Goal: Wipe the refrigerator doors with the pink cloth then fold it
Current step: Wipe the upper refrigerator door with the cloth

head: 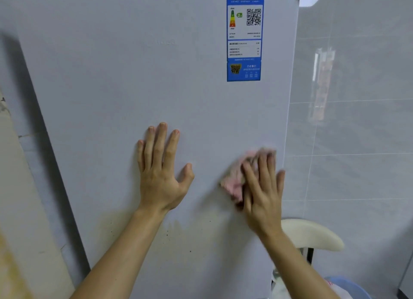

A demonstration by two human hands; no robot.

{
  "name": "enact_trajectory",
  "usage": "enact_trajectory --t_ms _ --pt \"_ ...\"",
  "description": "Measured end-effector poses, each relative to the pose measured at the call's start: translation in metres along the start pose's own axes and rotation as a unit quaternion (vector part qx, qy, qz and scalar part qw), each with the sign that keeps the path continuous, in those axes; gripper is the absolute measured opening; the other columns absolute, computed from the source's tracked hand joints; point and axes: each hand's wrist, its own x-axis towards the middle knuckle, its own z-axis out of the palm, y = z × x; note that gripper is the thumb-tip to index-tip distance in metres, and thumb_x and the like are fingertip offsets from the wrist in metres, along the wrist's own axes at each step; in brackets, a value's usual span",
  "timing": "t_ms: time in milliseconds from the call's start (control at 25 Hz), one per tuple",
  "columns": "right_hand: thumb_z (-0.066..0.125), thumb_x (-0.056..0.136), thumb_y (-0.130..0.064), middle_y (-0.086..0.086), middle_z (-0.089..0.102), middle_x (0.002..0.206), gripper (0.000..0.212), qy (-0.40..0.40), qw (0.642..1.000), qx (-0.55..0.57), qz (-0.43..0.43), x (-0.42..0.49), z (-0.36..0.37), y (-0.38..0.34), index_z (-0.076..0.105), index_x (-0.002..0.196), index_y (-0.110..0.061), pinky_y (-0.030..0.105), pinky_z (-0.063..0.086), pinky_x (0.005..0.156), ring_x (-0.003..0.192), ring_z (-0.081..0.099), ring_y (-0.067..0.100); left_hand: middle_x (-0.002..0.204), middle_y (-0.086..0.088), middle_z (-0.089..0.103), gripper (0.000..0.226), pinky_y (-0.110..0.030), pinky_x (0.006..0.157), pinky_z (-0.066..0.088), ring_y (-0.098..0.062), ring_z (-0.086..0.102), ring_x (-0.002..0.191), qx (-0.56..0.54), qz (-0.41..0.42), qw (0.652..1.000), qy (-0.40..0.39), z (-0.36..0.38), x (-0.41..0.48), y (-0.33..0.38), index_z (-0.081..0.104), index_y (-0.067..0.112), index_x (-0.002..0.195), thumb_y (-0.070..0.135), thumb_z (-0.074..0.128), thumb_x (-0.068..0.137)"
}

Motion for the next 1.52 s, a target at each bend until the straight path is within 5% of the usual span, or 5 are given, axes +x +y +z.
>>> enact_trajectory --t_ms 280,520,760,1160,1520 --pt "0.045 0.113 -0.030 0.020 0.030 0.168 0.047 0.121 0.989 -0.084 0.004 0.152 -0.013 -0.001 0.045 0.159 -0.021 0.055 0.007 0.129 0.158 0.025 0.036 0.171 -0.014 0.025 0.076 -0.052 0.131 0.008 -0.033 0.013 0.162 -0.006 0.016 0.999 -0.040 -0.011 0.001 -0.009 0.038 0.010 0.160 0.031 0.063 0.091" --pt "0.040 0.110 -0.023 0.028 0.006 0.171 0.056 0.077 0.989 0.012 0.125 0.002 0.003 0.007 0.029 0.164 -0.010 0.059 0.016 0.129 0.161 0.006 0.043 0.171 -0.016 0.025 0.076 -0.055 0.131 0.008 -0.036 0.014 0.161 -0.017 0.008 0.999 -0.028 -0.006 -0.001 -0.005 0.037 0.009 0.160 0.027 0.062 0.091" --pt "0.035 0.107 -0.030 0.021 -0.024 0.171 0.076 -0.036 0.982 0.066 0.175 -0.079 0.001 -0.007 -0.011 0.167 -0.027 0.061 0.013 0.128 0.161 -0.011 0.042 0.171 -0.017 0.025 0.075 -0.055 0.131 0.006 -0.036 0.015 0.161 -0.026 0.002 1.000 -0.014 -0.003 -0.001 -0.001 0.037 0.008 0.160 0.027 0.060 0.091" --pt "0.050 0.105 -0.028 0.032 0.026 0.166 0.055 0.124 0.989 -0.068 0.048 0.147 -0.007 -0.016 0.044 0.159 -0.017 0.055 0.013 0.131 0.156 0.021 0.049 0.172 -0.014 0.022 0.073 -0.052 0.132 0.004 -0.034 0.013 0.162 -0.057 0.010 0.997 -0.050 -0.014 0.001 -0.009 0.037 0.009 0.160 0.003 0.049 0.089" --pt "0.048 0.100 -0.024 0.017 0.003 0.175 0.066 -0.060 0.995 -0.047 -0.069 -0.072 0.046 -0.047 0.028 0.163 -0.015 0.056 0.013 0.131 0.161 0.008 0.041 0.172 -0.016 0.021 0.062 -0.052 0.132 0.009 -0.033 0.010 0.162 -0.068 0.030 0.995 -0.069 -0.022 -0.021 -0.025 0.036 0.006 0.160 0.012 0.044 0.098"
